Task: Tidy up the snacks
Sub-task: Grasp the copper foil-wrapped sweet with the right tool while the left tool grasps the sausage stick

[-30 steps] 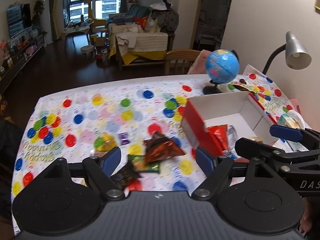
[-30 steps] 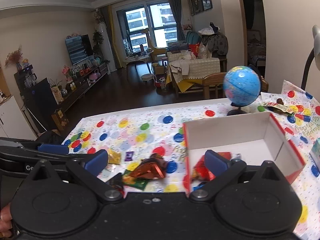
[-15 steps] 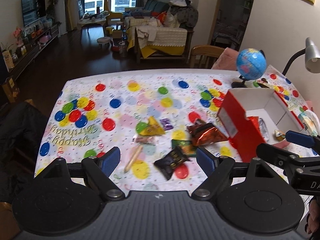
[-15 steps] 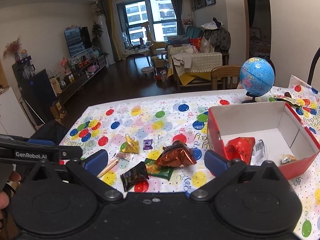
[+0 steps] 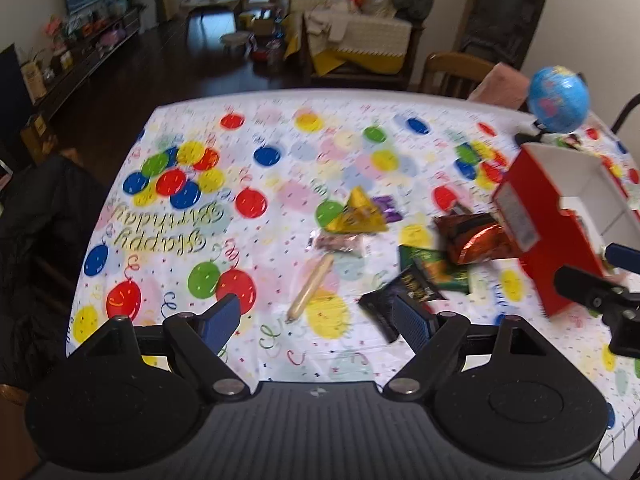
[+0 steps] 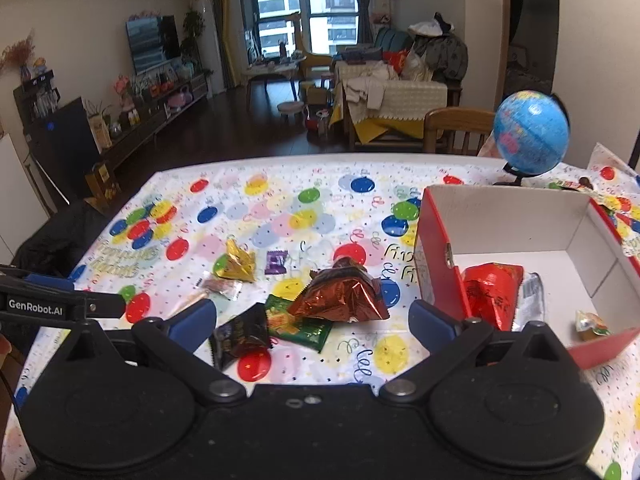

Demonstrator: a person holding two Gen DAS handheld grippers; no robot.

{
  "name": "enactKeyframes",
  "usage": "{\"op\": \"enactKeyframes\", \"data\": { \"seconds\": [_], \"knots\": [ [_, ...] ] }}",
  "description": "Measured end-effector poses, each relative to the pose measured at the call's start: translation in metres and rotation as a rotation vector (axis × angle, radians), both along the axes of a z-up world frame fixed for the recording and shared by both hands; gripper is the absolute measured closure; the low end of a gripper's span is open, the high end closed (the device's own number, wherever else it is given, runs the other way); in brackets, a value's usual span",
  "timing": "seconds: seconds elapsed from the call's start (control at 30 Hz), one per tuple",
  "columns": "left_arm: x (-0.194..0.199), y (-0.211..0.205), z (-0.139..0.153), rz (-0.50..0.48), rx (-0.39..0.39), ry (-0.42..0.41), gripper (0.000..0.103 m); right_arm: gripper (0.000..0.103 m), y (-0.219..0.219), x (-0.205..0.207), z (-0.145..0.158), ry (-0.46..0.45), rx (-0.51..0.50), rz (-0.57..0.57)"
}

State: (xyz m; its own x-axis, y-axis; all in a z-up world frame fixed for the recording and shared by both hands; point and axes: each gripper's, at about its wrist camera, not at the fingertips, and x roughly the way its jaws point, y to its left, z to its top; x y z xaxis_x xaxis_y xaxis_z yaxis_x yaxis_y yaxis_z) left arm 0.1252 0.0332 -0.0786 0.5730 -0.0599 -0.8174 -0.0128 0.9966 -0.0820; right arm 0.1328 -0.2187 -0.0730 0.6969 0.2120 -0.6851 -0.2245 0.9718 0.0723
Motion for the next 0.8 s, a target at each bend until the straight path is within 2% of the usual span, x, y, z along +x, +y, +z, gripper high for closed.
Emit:
{"op": "enactKeyframes", "data": {
  "seconds": [0.43,0.73,0.8],
  "knots": [
    [0.055,0.007,-0.057,0.081,0.035,0.135,0.02,0.001,0.004,0.081,-0.049,0.071,-0.071,0.026],
    [0.077,0.004,-0.085,0.039,0.046,0.163,0.02,0.001,0.011,0.107,-0.072,0.114,-0.1,0.044],
    [0.079,0.003,-0.088,0.029,0.046,0.16,0.024,0.001,0.012,0.109,-0.075,0.13,-0.099,0.036]
  ]
}}
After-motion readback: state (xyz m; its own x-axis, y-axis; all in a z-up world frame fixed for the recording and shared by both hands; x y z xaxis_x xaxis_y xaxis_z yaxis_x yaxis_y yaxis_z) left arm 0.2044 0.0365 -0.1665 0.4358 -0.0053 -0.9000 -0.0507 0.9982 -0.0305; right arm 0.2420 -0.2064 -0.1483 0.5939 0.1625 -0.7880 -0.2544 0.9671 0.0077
